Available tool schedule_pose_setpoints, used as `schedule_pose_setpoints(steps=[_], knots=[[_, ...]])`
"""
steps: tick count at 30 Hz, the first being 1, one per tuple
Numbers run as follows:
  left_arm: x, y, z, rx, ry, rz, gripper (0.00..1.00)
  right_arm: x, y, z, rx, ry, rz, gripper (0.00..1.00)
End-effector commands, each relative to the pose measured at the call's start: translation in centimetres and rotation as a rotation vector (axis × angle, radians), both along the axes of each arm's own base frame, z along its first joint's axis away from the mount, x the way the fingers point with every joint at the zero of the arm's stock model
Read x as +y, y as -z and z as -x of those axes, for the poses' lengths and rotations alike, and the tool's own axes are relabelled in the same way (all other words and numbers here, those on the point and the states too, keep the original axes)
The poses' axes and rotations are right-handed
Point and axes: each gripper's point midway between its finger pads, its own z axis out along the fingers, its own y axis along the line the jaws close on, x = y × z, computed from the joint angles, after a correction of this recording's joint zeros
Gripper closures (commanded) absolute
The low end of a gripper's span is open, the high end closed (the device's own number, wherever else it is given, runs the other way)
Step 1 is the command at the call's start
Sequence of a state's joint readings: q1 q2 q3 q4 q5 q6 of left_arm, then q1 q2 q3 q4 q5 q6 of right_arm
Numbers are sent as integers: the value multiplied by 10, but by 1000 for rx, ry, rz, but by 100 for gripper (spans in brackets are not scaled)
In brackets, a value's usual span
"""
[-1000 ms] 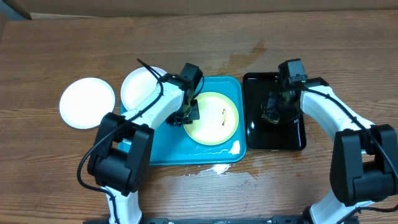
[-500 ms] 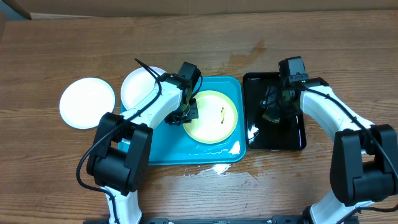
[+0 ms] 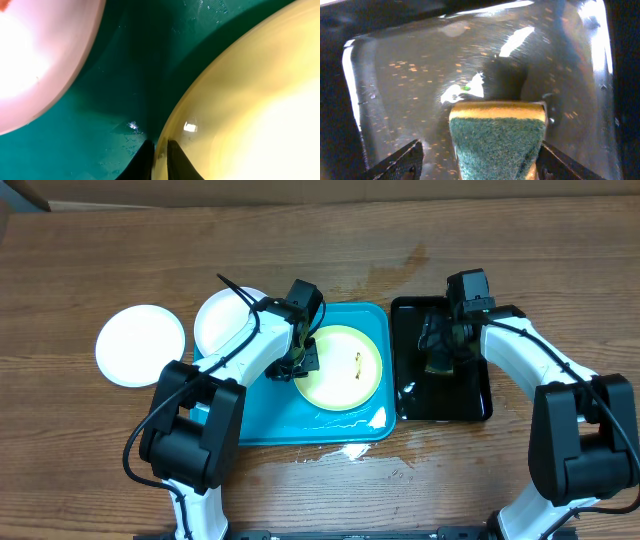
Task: Clean dirty plates on tray and stack at the side
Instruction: 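Grasp the sponge with the right gripper and rub it in the black tray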
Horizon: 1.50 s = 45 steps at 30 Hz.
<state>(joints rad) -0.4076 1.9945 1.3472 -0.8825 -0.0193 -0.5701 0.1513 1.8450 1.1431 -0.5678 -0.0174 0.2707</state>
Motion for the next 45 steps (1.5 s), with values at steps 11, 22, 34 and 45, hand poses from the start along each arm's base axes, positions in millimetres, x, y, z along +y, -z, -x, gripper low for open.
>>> schedule_pose_setpoints(steps=[11, 22, 34, 45], knots=[[3, 5, 2, 7, 8, -15, 88, -14, 4, -1, -9, -70, 110, 28], [3, 5, 2, 7, 8, -15, 88, -13, 14, -7, -54, -67, 106, 42], [3, 5, 2, 5, 8, -14, 88, -13, 18, -4, -52, -65, 100, 78], [3, 5, 2, 5, 13, -14, 87, -2, -12, -2, 37, -70, 43, 20]])
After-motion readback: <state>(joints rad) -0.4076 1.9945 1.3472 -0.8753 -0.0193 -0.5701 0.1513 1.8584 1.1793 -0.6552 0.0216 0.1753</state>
